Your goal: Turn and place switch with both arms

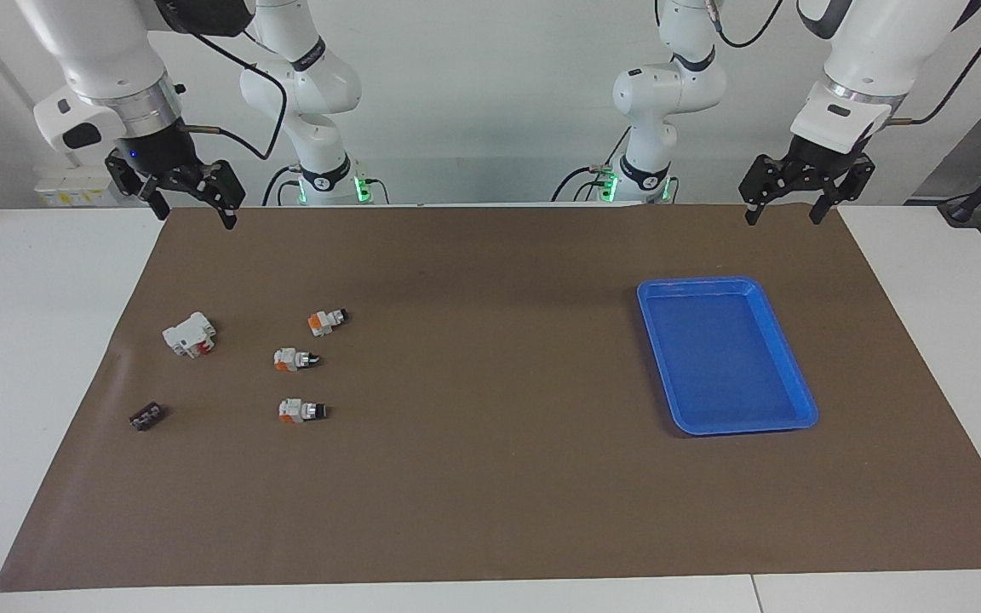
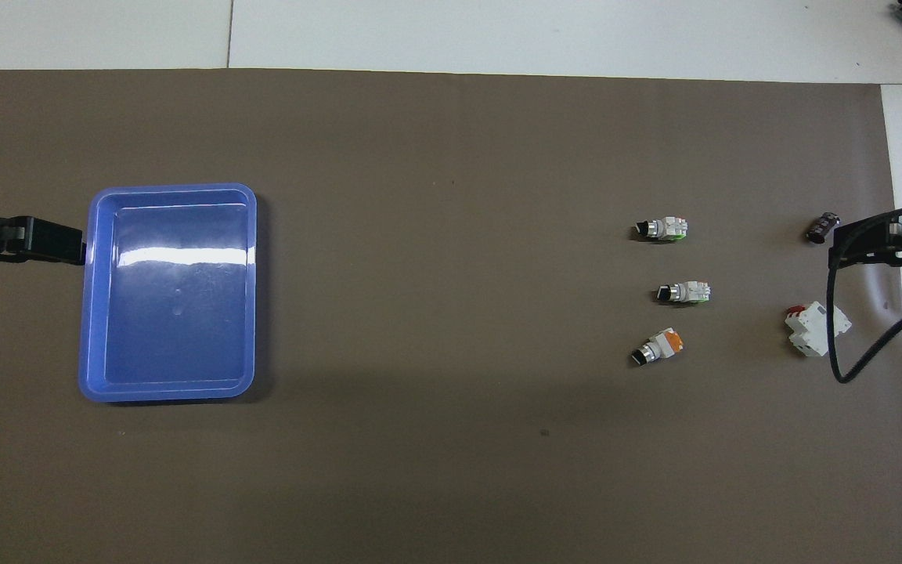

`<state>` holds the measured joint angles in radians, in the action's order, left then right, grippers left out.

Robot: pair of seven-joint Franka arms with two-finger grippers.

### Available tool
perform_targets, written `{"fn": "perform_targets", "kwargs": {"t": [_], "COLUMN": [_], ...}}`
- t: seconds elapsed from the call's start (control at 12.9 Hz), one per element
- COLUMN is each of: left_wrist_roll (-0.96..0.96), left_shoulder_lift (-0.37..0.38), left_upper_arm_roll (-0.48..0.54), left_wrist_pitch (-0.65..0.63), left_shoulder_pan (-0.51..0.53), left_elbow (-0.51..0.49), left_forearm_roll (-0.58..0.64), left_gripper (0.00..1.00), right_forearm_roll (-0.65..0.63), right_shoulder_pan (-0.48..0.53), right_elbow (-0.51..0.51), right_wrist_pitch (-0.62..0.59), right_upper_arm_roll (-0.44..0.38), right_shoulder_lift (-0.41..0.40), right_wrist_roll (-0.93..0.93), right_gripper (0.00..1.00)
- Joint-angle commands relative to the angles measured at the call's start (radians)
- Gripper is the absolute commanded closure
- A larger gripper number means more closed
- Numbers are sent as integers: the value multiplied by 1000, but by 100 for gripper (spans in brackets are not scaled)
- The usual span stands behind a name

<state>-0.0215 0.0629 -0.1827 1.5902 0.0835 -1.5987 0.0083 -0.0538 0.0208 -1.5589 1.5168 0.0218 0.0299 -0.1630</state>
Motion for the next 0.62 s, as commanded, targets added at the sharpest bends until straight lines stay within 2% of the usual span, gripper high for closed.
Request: {"fn": "perform_targets", "kwargs": {"t": [0.0,0.39,0.54], "left_wrist_roll": [8,8,8], "left_shoulder_lift": [20,20,20], "left_upper_arm_roll": [-6,-6,-6], "left_wrist_pitch": [-13,-13,-13], "left_shoulder_pan": [13,13,13], "left_elbow": [-14,-14,-14], "left_forearm_roll": [-10,-10,-10], "left_gripper": [0,0,0], "right_forearm_roll": [-4,-3,-3], "right_shoulder_pan": [10,4,4], "right_elbow": [-15,-20,-23], "right_wrist_pitch": [-15,-10,51], "right_upper_arm_roll": [6,15,13], "right_shoulder_lift": [21,22,21], "right_wrist_roll": [8,37,95], "right_gripper": [0,0,0]}}
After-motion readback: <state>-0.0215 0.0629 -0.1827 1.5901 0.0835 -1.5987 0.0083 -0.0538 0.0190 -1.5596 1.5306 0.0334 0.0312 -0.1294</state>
